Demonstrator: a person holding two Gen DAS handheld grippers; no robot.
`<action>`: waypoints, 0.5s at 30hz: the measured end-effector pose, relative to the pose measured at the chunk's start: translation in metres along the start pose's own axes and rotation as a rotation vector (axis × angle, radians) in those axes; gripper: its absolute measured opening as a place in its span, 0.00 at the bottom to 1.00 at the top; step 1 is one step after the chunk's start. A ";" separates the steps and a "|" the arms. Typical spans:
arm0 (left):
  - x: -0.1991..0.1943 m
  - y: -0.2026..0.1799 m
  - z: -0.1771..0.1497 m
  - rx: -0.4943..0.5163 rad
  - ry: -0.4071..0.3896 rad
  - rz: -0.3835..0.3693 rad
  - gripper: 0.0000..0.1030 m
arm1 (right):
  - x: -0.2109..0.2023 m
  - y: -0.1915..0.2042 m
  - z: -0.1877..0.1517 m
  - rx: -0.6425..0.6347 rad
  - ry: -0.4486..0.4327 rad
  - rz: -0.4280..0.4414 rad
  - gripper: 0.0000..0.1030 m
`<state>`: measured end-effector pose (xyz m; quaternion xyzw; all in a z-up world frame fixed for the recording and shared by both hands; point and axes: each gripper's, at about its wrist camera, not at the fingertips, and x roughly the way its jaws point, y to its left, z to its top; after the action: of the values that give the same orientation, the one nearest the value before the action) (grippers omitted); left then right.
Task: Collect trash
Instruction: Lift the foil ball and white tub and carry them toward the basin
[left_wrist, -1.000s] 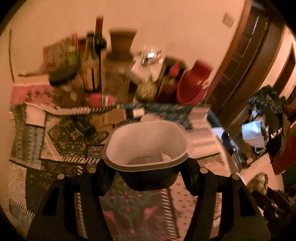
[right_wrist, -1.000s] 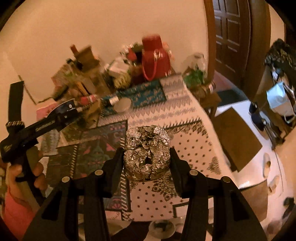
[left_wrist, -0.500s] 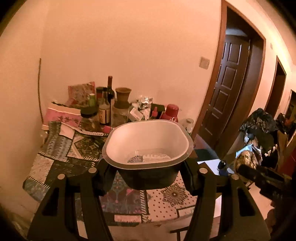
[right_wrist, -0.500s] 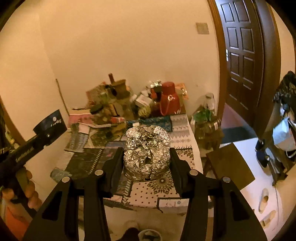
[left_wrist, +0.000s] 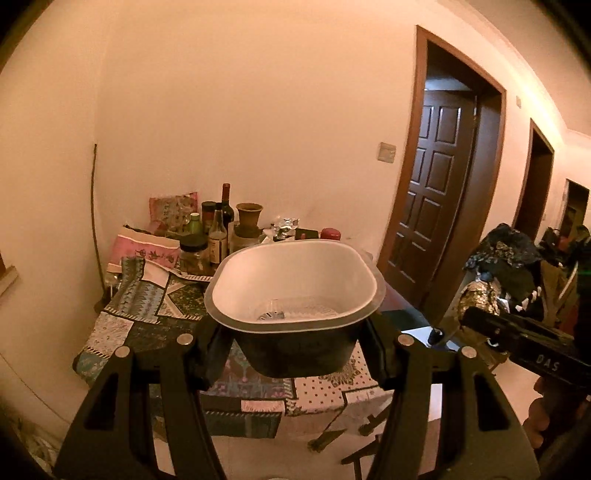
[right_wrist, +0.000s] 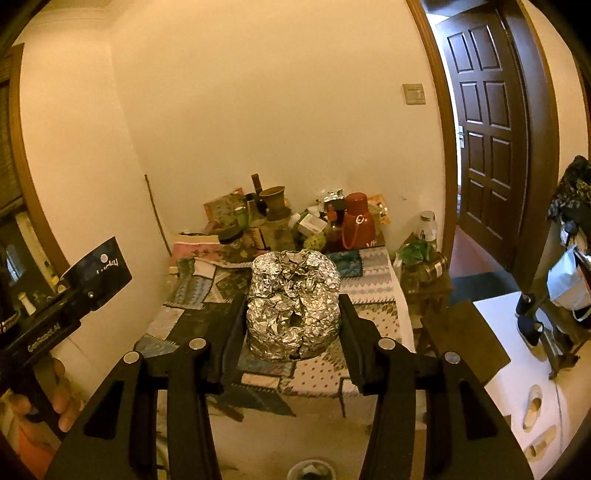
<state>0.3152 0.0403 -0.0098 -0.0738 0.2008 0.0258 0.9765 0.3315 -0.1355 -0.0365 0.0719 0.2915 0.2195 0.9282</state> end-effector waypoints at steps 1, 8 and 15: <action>-0.008 0.002 -0.003 0.005 -0.002 -0.007 0.58 | -0.006 0.007 -0.005 -0.003 -0.004 -0.005 0.43; -0.072 0.023 -0.028 0.026 -0.002 -0.054 0.58 | -0.051 0.051 -0.037 0.002 -0.028 -0.035 0.43; -0.136 0.049 -0.059 0.032 0.011 -0.065 0.58 | -0.089 0.089 -0.077 0.023 -0.013 -0.053 0.43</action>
<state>0.1630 0.0770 -0.0164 -0.0646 0.2043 -0.0094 0.9767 0.1893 -0.0959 -0.0311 0.0762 0.2898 0.1911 0.9347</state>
